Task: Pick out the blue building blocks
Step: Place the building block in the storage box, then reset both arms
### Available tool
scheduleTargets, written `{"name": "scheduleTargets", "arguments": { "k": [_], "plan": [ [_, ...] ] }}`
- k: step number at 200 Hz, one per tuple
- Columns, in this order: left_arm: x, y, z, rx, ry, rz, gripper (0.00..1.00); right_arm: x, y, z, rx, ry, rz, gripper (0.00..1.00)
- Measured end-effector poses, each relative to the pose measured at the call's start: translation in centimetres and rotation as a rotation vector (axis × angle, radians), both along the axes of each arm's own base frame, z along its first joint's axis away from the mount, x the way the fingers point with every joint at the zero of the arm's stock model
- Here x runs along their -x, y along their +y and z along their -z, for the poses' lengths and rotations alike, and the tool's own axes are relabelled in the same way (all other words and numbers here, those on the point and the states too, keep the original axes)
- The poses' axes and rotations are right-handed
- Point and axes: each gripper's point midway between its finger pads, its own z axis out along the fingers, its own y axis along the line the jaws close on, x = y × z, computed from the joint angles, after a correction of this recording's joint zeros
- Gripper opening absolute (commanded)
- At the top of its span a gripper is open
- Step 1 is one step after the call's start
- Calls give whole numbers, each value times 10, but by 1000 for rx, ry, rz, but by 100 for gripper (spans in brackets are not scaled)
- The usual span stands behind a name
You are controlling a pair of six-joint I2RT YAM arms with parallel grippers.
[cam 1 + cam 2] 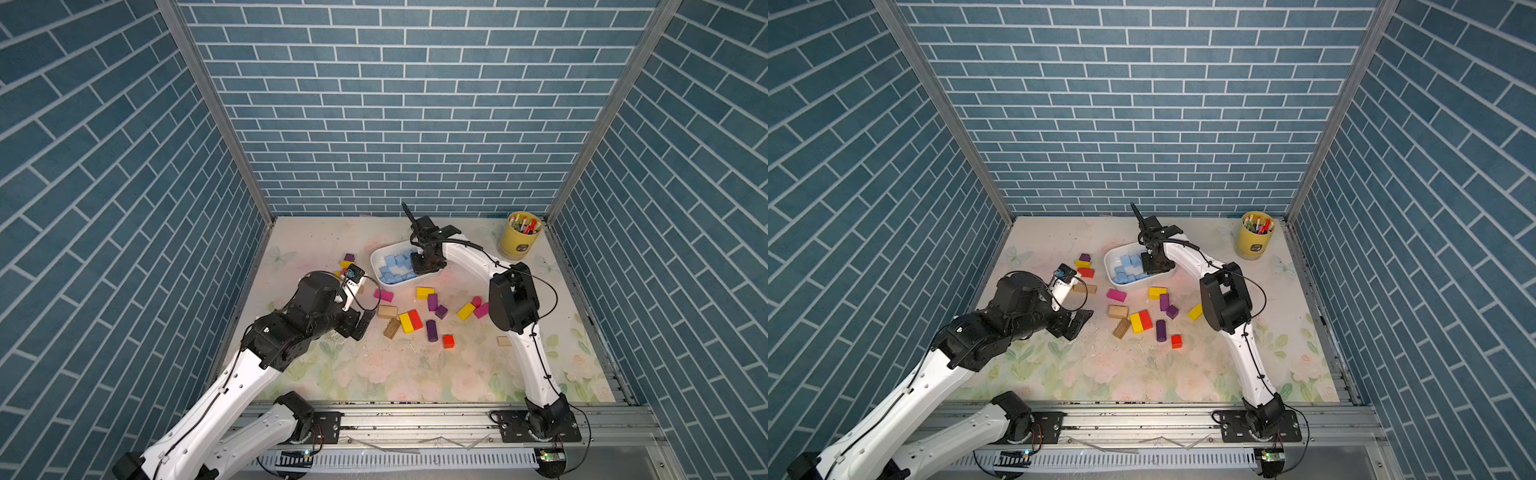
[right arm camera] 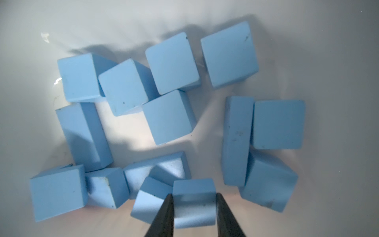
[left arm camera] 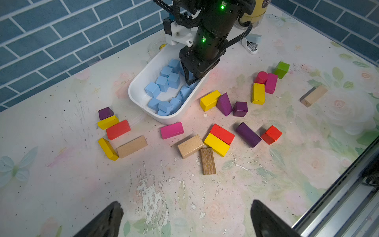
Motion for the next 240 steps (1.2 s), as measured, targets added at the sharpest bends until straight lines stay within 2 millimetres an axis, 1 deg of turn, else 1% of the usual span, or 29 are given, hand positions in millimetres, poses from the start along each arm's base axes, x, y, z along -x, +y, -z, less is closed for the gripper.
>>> {"name": "scheduleTargets", "arguments": {
  "k": [16,30,64,81,90,102,136,141,152,160,174,187,196,210,228,240],
  "plan": [
    [0,0,0,0,0,0,99,1,0,-1,3,2,-2,58],
    [0,0,0,0,0,-1,99,0,0,-1,4,0,-2,64],
    [-1,1,0,-4,-4,-7,99,-1,-1,-5,7,-10,1,66],
    [-2,3,-1,-10,-11,-17,99,-1,-2,-17,-1,-31,2,67],
    [-2,5,-2,-12,-18,-25,99,1,-4,-28,-8,-49,4,67],
    [-3,9,-3,-17,-31,-40,99,6,-9,-49,-25,-82,5,67],
    [-5,27,-10,-24,-105,-121,99,26,-28,-130,-110,-248,8,69],
    [-6,30,-12,-21,-121,-140,99,29,-33,-143,-124,-284,10,69],
    [-7,39,-18,-11,-157,-188,99,38,-43,-164,-146,-348,16,70],
    [-8,45,-24,1,-182,-229,99,44,-52,-175,-155,-391,25,70],
    [-10,58,-34,25,-218,-309,99,57,-69,-187,-155,-455,37,70],
    [-11,70,-39,47,-238,-391,99,68,-88,-188,-135,-506,58,70],
    [-12,79,-42,60,-248,-454,99,75,-100,-186,-117,-535,74,70],
    [-14,92,-44,77,-265,-552,99,84,-120,-180,-75,-581,102,74],
    [-17,104,-38,101,-279,-657,99,96,-151,-172,-9,-647,161,84],
    [-20,110,-28,111,-280,-717,99,103,-172,-165,42,-686,202,86]
  ]
}}
